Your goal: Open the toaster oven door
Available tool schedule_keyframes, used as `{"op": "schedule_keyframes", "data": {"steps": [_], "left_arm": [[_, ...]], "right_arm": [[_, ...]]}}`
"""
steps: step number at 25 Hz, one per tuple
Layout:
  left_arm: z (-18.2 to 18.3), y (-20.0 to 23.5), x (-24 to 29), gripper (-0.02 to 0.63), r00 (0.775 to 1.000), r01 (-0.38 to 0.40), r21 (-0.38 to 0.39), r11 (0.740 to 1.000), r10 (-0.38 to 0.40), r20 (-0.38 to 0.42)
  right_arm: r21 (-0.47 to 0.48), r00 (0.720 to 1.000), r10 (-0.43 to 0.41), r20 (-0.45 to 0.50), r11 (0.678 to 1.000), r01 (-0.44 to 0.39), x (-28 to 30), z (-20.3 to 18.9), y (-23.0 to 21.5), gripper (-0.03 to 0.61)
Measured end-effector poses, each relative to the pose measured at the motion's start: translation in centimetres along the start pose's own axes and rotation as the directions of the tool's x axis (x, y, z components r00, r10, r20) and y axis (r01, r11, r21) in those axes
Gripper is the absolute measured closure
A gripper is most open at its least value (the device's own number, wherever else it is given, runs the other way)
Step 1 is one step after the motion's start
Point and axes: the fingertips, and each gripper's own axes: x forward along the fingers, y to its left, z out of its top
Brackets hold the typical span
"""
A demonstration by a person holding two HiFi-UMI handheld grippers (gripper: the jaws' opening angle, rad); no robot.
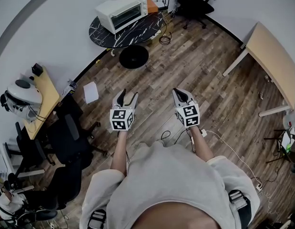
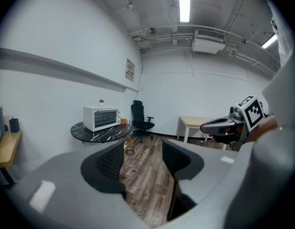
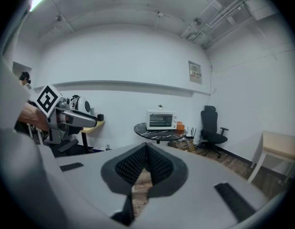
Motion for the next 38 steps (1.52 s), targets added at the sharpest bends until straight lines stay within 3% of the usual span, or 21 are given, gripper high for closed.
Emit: {"op": "schedule_keyframes", "data": {"steps": [15,28,38], "left_arm": [[-0.4,1.3,5.8,0.376,0.999,0.026,0.001,1.0,-0.026,-0.028],[1.8,7.0,17.1,0.376,0.996,0.086,-0.017,0.996,-0.087,-0.033],[5.7,12.4,25.9,0.376,0.993,0.118,-0.02,0.993,-0.119,-0.02]], "right_arm": [[-0.022,0.999,-0.025,-0.02,0.999,0.024,4.1,-0.8,-3.6,0.565],[-0.044,0.997,-0.065,-0.053,0.997,0.062,14.0,1.1,-9.1,0.565],[-0.043,0.993,-0.104,-0.051,0.994,0.102,22.4,4.5,-14.0,0.565]]}}
